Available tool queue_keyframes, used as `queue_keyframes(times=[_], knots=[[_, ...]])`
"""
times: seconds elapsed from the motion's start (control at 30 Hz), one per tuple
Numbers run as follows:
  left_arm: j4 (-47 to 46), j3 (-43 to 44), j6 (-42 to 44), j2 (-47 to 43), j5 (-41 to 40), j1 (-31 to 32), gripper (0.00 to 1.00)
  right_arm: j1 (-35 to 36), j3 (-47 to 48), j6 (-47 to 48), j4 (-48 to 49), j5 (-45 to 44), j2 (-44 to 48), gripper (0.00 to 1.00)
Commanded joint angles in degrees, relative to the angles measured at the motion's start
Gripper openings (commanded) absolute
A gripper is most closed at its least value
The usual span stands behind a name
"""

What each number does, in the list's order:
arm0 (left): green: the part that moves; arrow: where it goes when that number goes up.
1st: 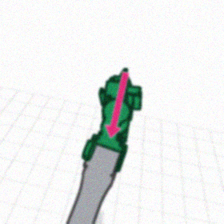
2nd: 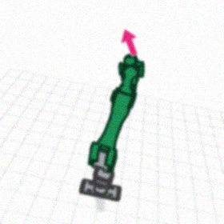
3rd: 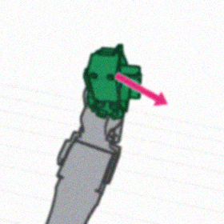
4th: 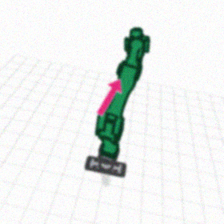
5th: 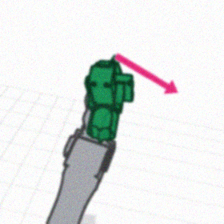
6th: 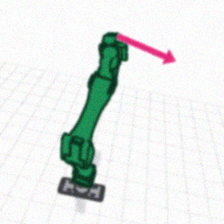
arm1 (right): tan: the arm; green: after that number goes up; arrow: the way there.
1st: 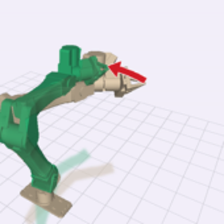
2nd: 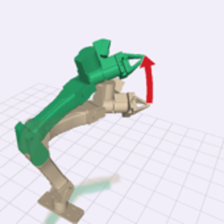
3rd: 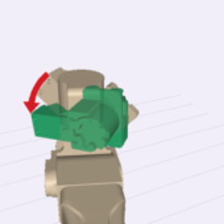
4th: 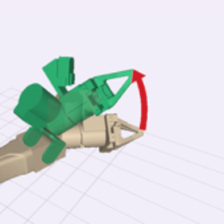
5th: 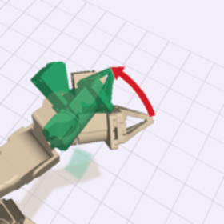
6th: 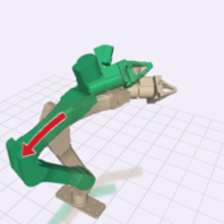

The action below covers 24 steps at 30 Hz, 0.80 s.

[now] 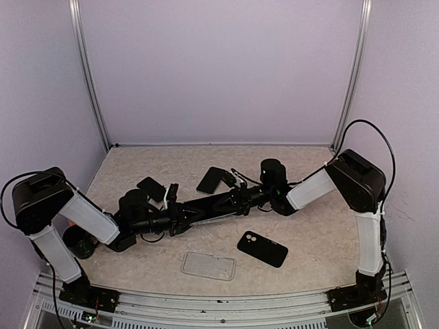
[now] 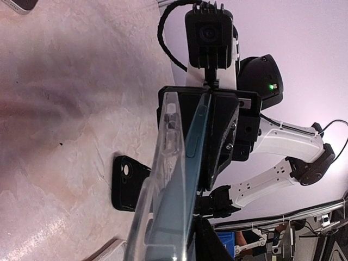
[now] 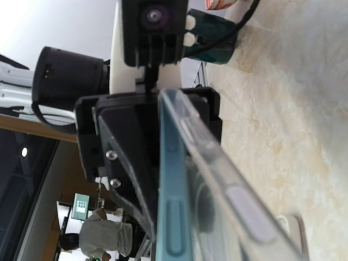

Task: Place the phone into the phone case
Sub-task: Install the phone on the phone case.

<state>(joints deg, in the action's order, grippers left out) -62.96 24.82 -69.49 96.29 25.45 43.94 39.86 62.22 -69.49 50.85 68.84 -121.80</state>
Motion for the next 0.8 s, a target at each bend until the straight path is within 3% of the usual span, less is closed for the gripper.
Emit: queue_keyframes(times=[0.0,0.2,0.53,0.77], knots=[[-13.25,2.23,0.85,-0.80,3.49,1.41,0.21,1.49,-0.22,2.36,-6.22,0.24,0.76,0.02],[-14.14,2.47,1.03,-0.67,4.08,1.49,0.16,1.53,0.39,4.23,-9.20,0.58,1.30,0.07],[-17.91,2.12,0.07,0.21,4.89,1.59,0.13,0.83,2.29,9.80,-18.57,0.56,3.06,0.28],[-13.22,1.62,1.25,-0.67,3.09,1.41,0.07,-0.80,4.87,18.19,-32.34,-1.17,5.55,0.35]])
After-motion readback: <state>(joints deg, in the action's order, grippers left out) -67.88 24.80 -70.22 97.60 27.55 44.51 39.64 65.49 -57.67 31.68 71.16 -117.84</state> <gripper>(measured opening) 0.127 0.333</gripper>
